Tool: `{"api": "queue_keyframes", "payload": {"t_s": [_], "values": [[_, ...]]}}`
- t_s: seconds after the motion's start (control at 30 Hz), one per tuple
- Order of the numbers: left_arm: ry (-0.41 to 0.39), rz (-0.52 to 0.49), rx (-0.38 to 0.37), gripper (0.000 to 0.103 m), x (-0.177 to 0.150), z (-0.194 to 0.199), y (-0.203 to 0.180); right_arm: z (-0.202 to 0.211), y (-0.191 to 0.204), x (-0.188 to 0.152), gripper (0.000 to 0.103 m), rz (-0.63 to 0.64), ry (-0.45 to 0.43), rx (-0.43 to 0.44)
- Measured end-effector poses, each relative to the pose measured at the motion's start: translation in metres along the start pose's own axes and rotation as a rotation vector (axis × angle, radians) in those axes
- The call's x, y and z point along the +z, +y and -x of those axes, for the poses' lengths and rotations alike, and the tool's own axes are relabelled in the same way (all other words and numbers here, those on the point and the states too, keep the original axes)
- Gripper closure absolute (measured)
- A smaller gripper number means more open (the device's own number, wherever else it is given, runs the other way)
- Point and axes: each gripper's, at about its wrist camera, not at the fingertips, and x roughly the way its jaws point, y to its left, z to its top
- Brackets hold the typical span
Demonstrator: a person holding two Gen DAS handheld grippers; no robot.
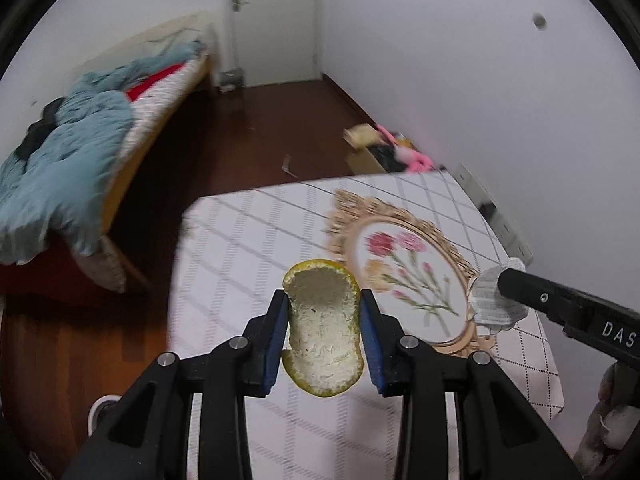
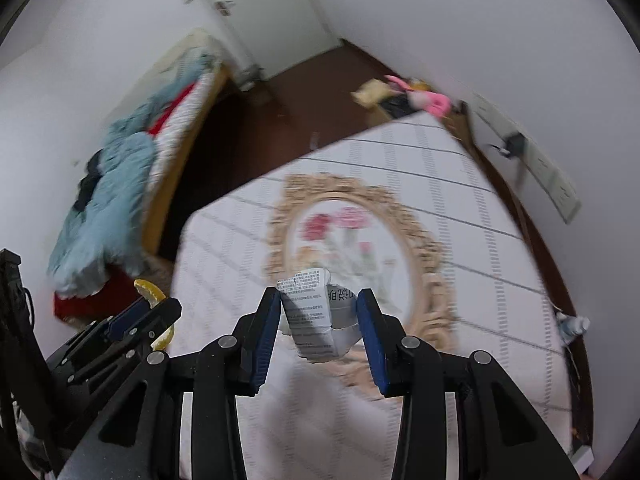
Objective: Collect trash
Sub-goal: 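Carry the peel and tissue over the white bin and open both tools to drop them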
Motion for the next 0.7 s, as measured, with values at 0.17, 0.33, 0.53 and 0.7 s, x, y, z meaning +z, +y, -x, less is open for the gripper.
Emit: {"api": "queue_keyframes", "payload": {"t_s": [0.17,0.33,0.53,0.7], "values": [[-0.054,0.055,0.064,0.071,-0.011,0.049,0.071,0.004,0.092,-0.017,0.061,0.089,0.008,0.109],[-0.065,0.128,0.157,0.071,-0.044,0.083,0.151,-0.015,0.194,-0.050,0.062,0.190,0.056,0.220],[0.010,0.254,0.282,0.071,-0.113,0.090,0.251,-0.074,0.292,-0.111,0.062,0.275,0.185,0.287],[0.138,0.392,0.329,0.071,-0.181,0.061,0.325,-0.152,0.351,-0.179,0.062,0.318,0.349,0.285]]}}
